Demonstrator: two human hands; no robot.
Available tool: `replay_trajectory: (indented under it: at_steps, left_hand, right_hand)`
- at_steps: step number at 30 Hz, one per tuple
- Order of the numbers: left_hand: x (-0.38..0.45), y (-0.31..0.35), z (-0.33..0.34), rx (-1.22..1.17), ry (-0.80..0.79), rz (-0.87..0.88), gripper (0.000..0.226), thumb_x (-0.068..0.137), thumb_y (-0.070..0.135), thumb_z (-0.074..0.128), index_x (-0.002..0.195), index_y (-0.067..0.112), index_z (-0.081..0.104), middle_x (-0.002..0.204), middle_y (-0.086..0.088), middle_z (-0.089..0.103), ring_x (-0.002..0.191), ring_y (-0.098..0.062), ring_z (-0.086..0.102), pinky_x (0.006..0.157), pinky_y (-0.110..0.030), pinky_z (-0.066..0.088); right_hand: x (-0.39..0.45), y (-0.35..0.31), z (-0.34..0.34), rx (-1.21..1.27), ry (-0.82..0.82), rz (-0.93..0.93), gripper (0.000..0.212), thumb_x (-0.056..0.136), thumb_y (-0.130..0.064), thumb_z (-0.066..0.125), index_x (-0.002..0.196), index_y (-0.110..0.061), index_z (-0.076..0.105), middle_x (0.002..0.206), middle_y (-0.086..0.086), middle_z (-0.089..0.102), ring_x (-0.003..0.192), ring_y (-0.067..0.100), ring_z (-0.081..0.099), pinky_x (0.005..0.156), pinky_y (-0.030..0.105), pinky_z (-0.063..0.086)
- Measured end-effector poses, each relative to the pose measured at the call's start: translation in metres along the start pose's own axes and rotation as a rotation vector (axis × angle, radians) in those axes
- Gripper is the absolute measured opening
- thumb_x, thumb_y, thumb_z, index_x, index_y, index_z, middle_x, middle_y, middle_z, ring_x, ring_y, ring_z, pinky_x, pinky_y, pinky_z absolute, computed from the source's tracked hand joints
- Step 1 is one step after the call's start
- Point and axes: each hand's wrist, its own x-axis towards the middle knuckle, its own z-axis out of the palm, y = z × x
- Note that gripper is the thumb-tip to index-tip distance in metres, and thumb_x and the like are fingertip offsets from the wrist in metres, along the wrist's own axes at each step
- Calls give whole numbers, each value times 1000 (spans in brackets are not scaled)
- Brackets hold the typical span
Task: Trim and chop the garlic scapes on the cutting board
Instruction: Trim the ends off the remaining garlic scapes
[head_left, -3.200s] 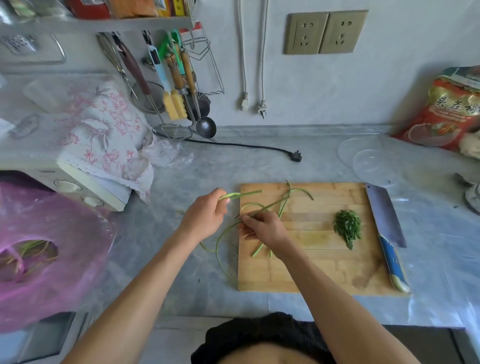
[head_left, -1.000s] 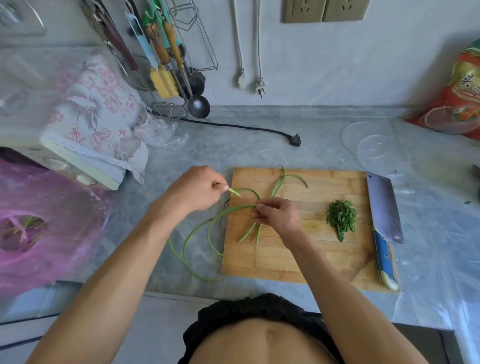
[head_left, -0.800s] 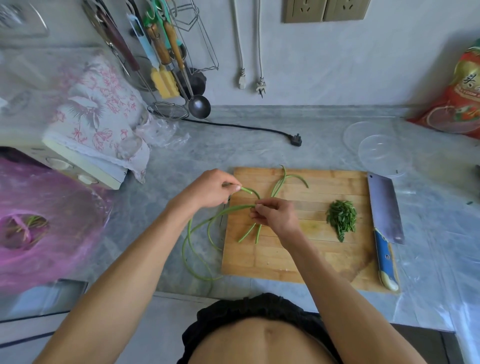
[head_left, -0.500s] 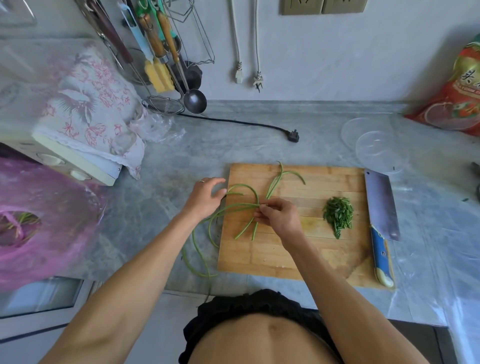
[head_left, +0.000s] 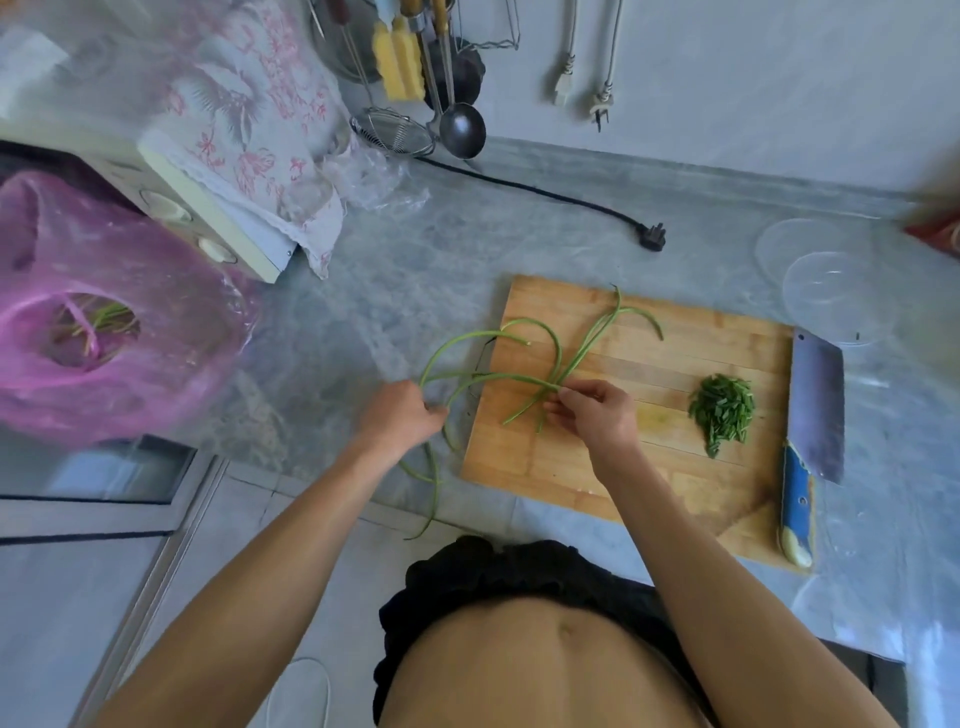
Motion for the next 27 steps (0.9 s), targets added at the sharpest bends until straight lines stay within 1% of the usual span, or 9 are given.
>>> replay_trajectory:
  at_steps: [4,7,11,16,19,21,23,25,27]
  left_hand:
    - [-6,8,5,-152,119,-110,35,91,38,61,102,4,59,99,-17,68,101,-37,63,75,-39,48]
    - [-4,11,2,-209,246,-102,33,93,33,60,112,7,52,112,-18,62,108,-39,59,84,-44,47]
    - [15,24,-3,-163,360,163,26,91,18,61,116,10,59,117,-15,57,112,-36,54,83,-45,46]
    - [48,66,-9,58,282,422,33,92,14,57,126,13,58,122,-12,56,113,-34,53,87,-44,45]
    - [64,89,-15,150,263,402,22,93,12,55,113,16,66,110,-10,62,104,-32,60,77,-38,45]
    - [65,94,-21,107,299,414,17,93,11,58,101,17,71,99,-8,66,95,-32,65,68,-34,43]
    - [59,95,-22,-53,297,613,12,92,14,64,98,15,75,96,-6,70,89,-29,66,69,-33,47]
    - [45,92,-19,-183,196,833,11,89,15,70,98,13,76,96,-3,73,86,-24,68,73,-33,54]
    - [37,84,-9,-248,147,905,11,87,15,73,97,14,76,94,1,72,82,-18,68,73,-34,55]
  right_hand:
    - [-3,2,1,-5,6,9,9,90,4,60,99,4,62,84,20,70,69,23,72,63,26,59]
    - [-3,2,2,-19,4,4,8,90,4,59,98,4,61,82,19,69,67,21,71,60,23,58]
    - [-1,-2,2,-34,17,-3,8,91,4,58,98,3,61,81,16,70,66,19,71,62,24,59]
    - [2,-4,3,-82,18,24,6,89,6,60,92,1,62,79,16,68,66,19,70,63,25,59]
    - [4,-7,0,-142,30,8,6,86,5,64,91,2,65,79,17,69,65,20,68,70,30,61]
    - [5,-9,0,-175,27,-15,7,85,4,66,91,3,66,76,15,69,65,21,67,74,34,59]
    - [5,-10,-2,-161,26,-52,7,84,6,67,90,3,66,73,13,67,65,22,66,73,35,59]
    - [4,-11,-3,-130,25,-90,7,84,7,66,90,3,66,71,11,67,65,22,66,70,33,59]
    - [2,-10,-1,-84,13,-112,9,85,10,64,93,7,65,72,11,67,66,21,67,68,28,60]
